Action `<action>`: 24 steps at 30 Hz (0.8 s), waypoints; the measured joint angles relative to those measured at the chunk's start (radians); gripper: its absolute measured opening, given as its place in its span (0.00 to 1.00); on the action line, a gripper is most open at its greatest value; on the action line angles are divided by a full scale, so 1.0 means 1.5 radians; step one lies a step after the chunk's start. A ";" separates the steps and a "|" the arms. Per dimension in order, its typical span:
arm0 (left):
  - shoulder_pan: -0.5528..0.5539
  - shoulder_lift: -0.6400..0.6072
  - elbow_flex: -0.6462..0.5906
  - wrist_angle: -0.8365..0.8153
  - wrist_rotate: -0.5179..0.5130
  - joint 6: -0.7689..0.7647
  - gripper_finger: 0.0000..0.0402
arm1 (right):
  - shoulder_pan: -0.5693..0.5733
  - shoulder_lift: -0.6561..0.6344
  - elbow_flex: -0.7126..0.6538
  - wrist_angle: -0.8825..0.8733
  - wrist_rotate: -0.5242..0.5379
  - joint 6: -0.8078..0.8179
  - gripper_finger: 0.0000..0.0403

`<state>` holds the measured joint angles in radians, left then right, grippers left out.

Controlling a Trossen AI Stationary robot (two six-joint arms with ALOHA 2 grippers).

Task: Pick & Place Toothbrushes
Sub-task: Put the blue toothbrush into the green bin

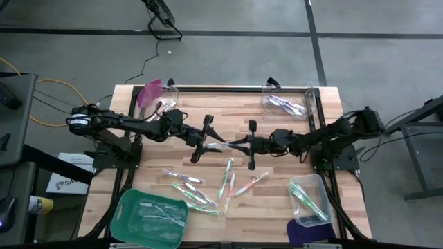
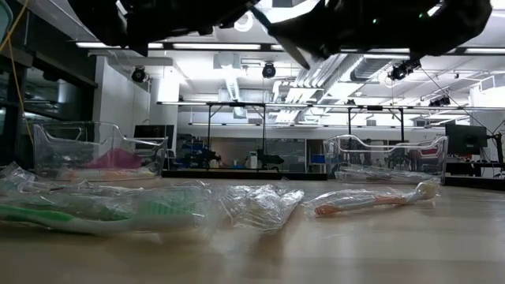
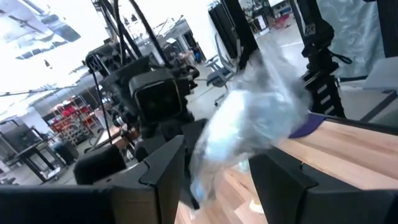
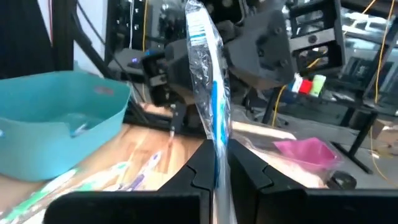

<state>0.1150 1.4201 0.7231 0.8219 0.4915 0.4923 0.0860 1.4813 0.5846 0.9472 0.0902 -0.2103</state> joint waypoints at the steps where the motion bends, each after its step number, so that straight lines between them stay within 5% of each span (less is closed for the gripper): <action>1: 0.000 0.000 0.000 0.000 0.000 0.000 0.42 | -0.004 0.006 0.000 0.018 -0.010 0.000 0.05; 24: -0.021 0.008 0.002 0.050 -0.023 0.006 0.42 | -0.027 0.018 0.000 0.086 -0.028 -0.012 0.05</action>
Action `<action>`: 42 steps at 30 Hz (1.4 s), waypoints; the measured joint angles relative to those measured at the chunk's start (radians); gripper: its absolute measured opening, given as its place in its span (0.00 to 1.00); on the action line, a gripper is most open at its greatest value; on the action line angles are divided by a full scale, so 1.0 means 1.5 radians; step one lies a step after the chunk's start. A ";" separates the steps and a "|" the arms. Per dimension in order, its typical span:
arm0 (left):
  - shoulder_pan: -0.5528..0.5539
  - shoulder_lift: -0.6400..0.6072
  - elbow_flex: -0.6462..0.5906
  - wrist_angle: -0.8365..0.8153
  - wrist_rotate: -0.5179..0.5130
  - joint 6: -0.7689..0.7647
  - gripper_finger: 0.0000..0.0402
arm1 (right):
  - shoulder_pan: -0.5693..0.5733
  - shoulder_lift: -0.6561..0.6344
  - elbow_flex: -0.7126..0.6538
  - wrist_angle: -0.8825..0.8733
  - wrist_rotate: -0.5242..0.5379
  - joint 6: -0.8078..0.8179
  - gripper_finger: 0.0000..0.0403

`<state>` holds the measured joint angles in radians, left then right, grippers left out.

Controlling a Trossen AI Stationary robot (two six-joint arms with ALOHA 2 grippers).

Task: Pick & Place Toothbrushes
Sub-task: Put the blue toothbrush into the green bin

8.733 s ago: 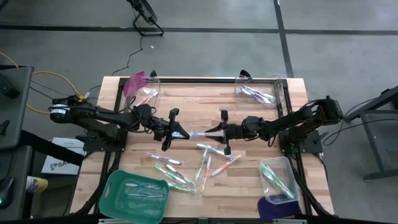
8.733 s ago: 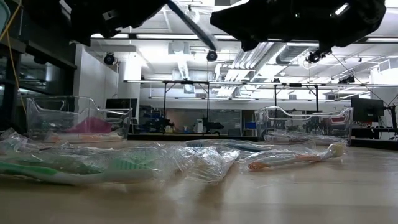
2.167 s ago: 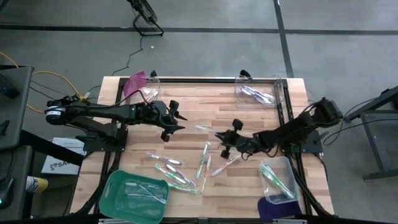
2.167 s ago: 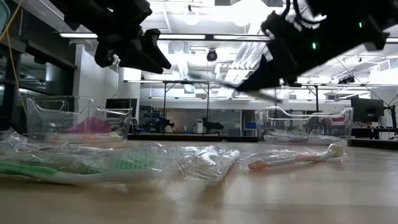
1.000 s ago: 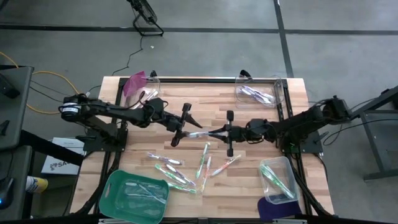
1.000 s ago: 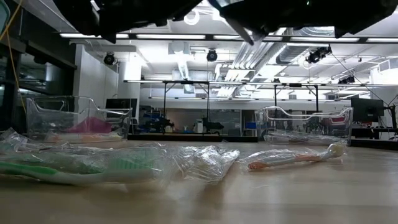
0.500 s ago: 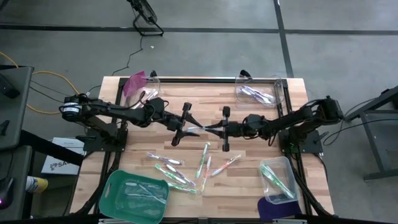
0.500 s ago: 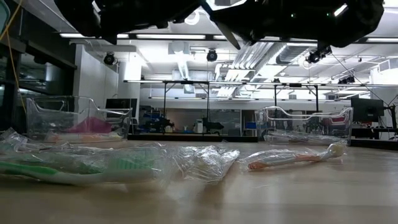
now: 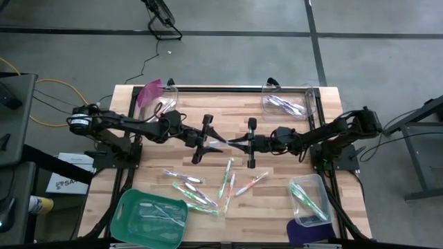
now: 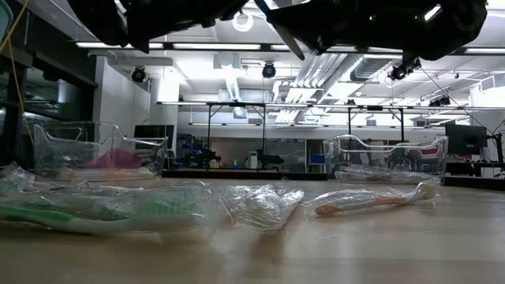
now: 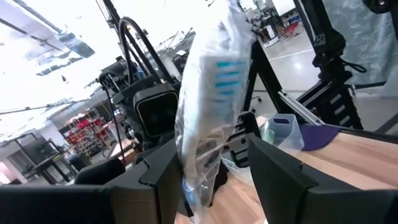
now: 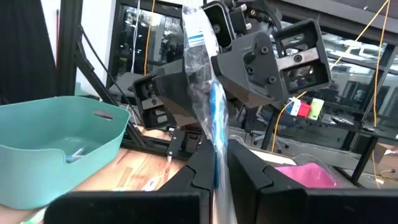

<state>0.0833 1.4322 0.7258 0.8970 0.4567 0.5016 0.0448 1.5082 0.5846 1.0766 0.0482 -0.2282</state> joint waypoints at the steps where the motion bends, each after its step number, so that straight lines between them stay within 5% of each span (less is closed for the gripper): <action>1: 0.000 0.003 0.000 0.006 0.000 -0.002 0.42 | 0.000 0.000 0.000 0.002 0.000 -0.005 0.05; 8: 0.000 0.017 0.003 0.030 -0.011 -0.011 0.38 | -0.003 0.000 0.000 0.004 0.001 -0.006 0.05; 18: 0.001 0.017 0.003 0.022 -0.021 -0.008 0.04 | -0.002 0.000 0.000 -0.006 -0.002 -0.009 0.05; 22: 0.001 0.017 0.003 0.008 -0.020 0.004 0.06 | -0.002 0.000 0.000 -0.021 -0.001 -0.008 0.07; 35: 0.001 0.018 0.003 -0.034 -0.017 0.032 0.04 | 0.008 -0.003 0.000 -0.028 0.014 0.115 0.39; 42: 0.001 0.003 0.002 -0.088 -0.049 0.057 0.04 | 0.040 -0.070 0.000 -0.135 0.073 0.136 0.61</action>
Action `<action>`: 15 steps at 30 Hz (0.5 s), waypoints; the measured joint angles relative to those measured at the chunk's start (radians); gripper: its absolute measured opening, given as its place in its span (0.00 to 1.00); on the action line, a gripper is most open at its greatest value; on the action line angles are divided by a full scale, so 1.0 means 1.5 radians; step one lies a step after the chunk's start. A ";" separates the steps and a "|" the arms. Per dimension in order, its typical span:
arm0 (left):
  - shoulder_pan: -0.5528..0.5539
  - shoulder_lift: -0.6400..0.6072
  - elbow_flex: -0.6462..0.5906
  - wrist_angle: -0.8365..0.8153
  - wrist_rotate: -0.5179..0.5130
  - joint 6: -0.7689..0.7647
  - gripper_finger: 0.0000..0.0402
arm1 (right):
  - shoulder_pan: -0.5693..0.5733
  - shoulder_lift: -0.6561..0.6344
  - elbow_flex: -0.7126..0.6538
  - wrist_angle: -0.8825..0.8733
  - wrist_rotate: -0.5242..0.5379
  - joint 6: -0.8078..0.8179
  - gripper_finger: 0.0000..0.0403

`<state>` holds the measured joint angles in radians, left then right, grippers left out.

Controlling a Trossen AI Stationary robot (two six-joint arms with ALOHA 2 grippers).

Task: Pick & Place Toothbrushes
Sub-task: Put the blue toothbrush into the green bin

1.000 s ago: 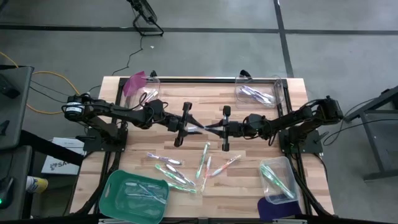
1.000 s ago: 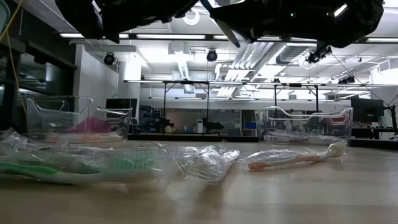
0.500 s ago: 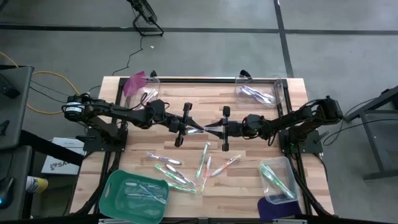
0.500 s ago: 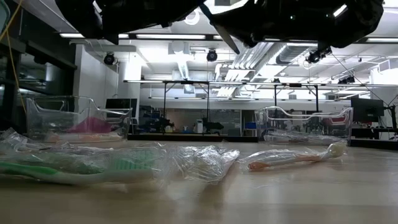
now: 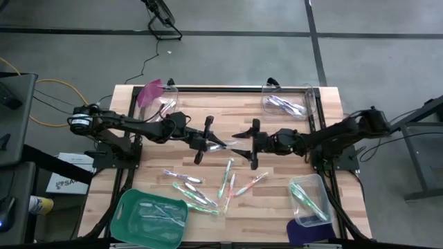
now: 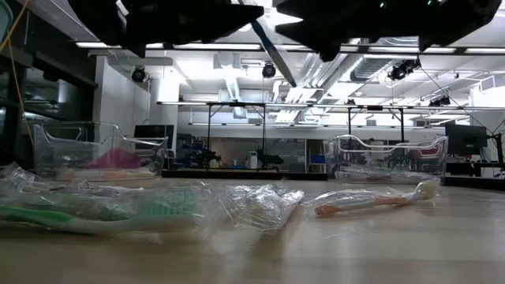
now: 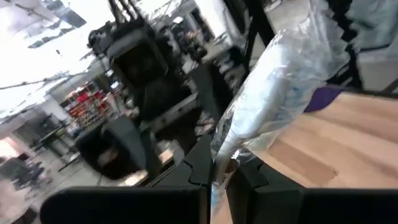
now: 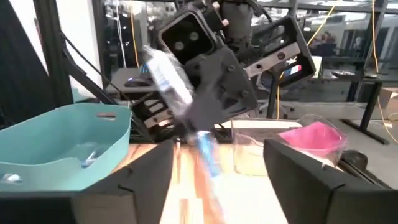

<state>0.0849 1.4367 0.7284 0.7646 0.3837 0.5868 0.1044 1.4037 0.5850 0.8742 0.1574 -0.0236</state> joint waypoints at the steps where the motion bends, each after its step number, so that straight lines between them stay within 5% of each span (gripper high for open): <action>1: 0.000 -0.009 0.000 -0.021 -0.007 0.008 0.04 | 0.006 -0.018 0.000 -0.025 0.006 0.000 0.64; 15: -0.011 -0.194 0.000 -0.377 -0.095 0.040 0.04 | 0.098 -0.195 0.001 -0.338 0.079 0.074 0.71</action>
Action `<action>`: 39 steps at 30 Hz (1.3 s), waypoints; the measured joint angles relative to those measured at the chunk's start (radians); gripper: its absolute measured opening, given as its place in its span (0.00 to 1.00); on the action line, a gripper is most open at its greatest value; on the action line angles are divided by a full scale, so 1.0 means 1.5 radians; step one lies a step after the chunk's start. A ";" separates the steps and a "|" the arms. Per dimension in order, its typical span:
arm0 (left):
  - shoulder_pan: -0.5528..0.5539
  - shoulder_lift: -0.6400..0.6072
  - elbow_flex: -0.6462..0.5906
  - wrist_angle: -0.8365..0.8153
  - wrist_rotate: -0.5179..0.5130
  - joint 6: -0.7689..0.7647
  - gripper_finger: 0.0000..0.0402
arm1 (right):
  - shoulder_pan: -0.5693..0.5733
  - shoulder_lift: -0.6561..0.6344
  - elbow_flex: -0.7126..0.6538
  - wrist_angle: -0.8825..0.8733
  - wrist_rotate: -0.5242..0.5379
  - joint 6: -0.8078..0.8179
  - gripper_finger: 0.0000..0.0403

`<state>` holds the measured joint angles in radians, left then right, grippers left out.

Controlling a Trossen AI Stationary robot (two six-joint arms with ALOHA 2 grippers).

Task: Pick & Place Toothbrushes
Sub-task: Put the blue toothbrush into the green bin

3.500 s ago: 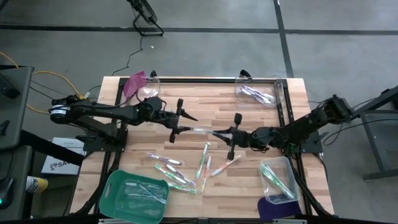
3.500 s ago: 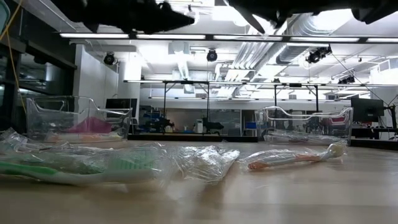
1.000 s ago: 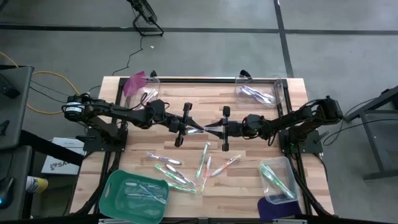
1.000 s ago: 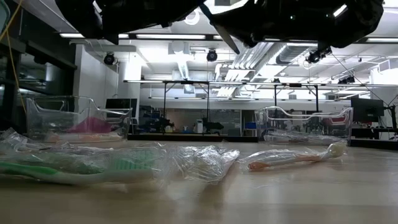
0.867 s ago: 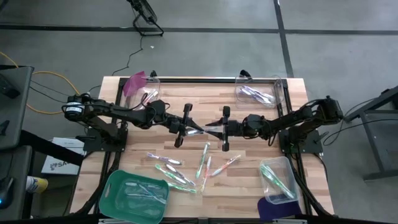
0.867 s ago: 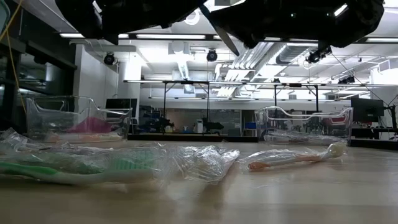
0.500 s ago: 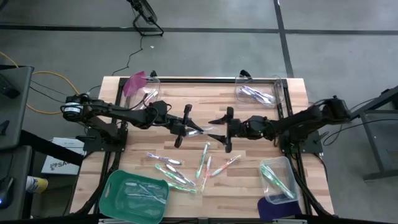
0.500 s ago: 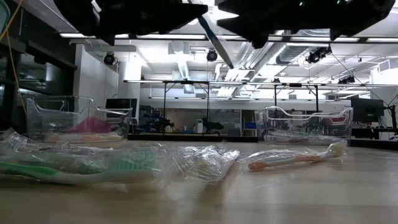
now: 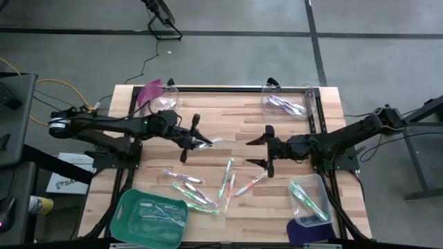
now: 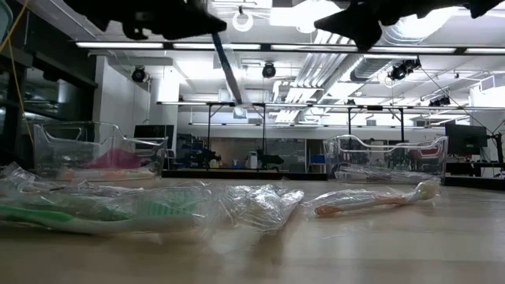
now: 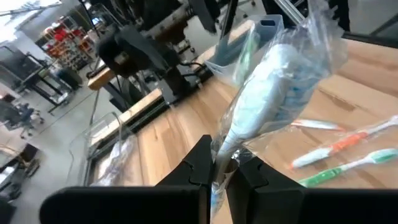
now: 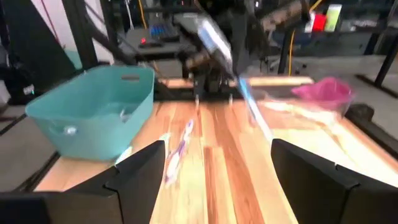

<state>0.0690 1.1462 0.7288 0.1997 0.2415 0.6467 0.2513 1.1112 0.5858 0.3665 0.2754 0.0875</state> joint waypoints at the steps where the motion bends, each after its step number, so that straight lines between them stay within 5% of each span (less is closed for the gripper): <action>1: -0.008 -0.005 0.000 -0.007 -0.012 -0.001 0.04 | 0.004 0.000 0.000 -0.010 0.005 0.007 0.71; 12: -0.152 -0.117 0.002 -0.284 -0.139 -0.134 0.04 | 0.012 0.004 -0.001 -0.059 0.039 0.064 0.70; 24: -0.369 -0.151 0.117 -0.620 -0.291 -0.405 0.04 | 0.012 0.004 -0.001 -0.087 0.044 0.091 0.70; 33: -0.495 -0.121 0.174 -0.784 -0.276 -0.655 0.04 | 0.012 0.004 -0.001 -0.096 0.044 0.097 0.70; 39: -0.560 -0.066 0.204 -0.799 -0.220 -0.810 0.04 | 0.011 0.004 -0.001 -0.103 0.044 0.101 0.70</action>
<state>-0.7710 1.0474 1.0354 -0.9992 -0.0882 -0.5677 0.2684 1.1175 0.5850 0.2121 0.3412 0.2394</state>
